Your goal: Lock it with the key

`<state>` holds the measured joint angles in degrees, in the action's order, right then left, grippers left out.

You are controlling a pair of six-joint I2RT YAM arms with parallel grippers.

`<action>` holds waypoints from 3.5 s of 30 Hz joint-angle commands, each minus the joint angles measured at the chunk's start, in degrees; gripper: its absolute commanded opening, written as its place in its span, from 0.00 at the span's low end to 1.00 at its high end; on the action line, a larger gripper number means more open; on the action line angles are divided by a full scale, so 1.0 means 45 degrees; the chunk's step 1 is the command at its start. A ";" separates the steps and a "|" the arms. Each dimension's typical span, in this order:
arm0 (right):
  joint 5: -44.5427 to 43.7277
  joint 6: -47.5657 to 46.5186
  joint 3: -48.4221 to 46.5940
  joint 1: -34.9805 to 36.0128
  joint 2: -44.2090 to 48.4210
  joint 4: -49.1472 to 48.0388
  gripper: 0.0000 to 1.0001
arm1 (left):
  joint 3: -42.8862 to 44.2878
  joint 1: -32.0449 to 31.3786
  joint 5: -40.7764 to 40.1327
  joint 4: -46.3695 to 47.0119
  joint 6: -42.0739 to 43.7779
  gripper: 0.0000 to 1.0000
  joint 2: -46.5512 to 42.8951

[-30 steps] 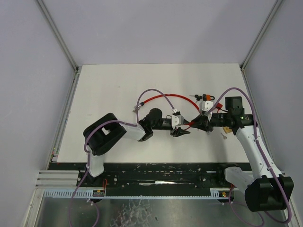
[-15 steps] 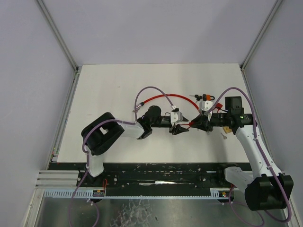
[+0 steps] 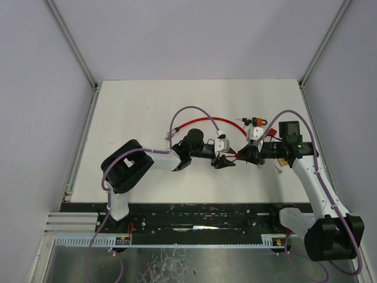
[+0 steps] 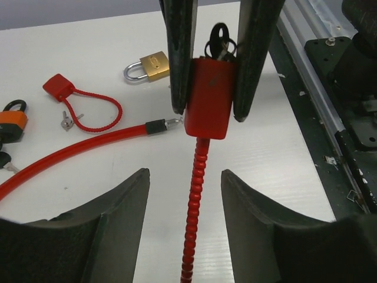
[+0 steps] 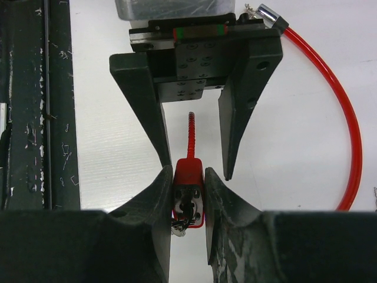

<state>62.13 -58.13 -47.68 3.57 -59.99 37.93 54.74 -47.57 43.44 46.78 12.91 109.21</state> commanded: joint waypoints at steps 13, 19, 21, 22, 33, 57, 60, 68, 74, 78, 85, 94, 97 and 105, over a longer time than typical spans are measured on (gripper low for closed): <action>0.0325 -0.0134 0.0066 -0.0013 -0.0171 -0.0353 0.00 | 0.0708 0.0042 0.0931 -0.0943 0.0447 0.00 -0.0243; 0.0314 0.1848 -0.0085 -0.0056 0.0108 -0.1220 0.59 | 0.0677 0.0094 0.0126 -0.2148 0.1518 0.00 -0.0534; 0.0529 0.2059 -0.0613 -0.0239 0.0431 -0.0860 0.72 | 0.0583 0.0090 -0.0519 -0.3027 0.2384 0.00 -0.0812; 0.0647 0.2144 -0.0842 -0.0415 0.0617 -0.0694 0.74 | 0.0469 0.0094 -0.0936 -0.3233 0.2752 0.00 -0.0973; 0.1083 -0.3788 0.0503 -0.1048 0.0938 0.1318 0.70 | -0.0801 0.0100 -0.2506 -0.2704 0.4262 0.00 -0.1838; 0.1312 -0.2236 0.0871 -0.0675 -0.0014 -0.0536 0.34 | -0.0456 -0.0126 -0.1506 -0.3658 0.5315 0.00 -0.1514; 0.1213 -0.2033 0.0908 -0.0455 -0.0194 -0.0676 0.32 | -0.0393 -0.0165 -0.1495 -0.3733 0.5347 0.00 -0.1462; 0.0581 -0.2305 0.0766 -0.0077 -0.0499 -0.0354 0.27 | -0.0334 -0.0205 -0.1441 -0.3891 0.5450 0.00 -0.1436; 0.0269 -0.3548 0.0595 -0.0024 -0.0575 0.0636 0.20 | -0.0324 -0.0206 -0.1396 -0.3971 0.5523 0.00 -0.1426; 0.0193 -0.4500 0.0340 0.0088 -0.0880 0.1484 0.15 | -0.0323 -0.0193 -0.1359 -0.4024 0.5568 0.00 -0.1422; -0.0258 -0.6833 0.0361 0.0465 -0.0863 0.2445 0.06 | -0.0206 -0.0215 -0.1008 -0.4339 0.5751 0.00 -0.1378; -0.1235 -1.1222 0.0733 0.0690 -0.0372 0.4041 0.02 | 0.0506 -0.0249 0.0054 -0.6046 0.6541 0.00 -0.1064; -0.1450 -1.2193 0.0942 0.0690 -0.0130 0.4248 0.05 | 0.0692 -0.0259 0.0190 -0.6394 0.6662 0.00 -0.0925; -0.1256 -1.1599 0.0714 0.0442 0.0581 0.4199 0.13 | 0.0658 -0.0254 -0.0149 -0.6487 0.6695 0.00 -0.0976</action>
<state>55.48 -109.75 -42.98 6.02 -59.05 54.15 55.86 -48.71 42.17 17.37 41.80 104.84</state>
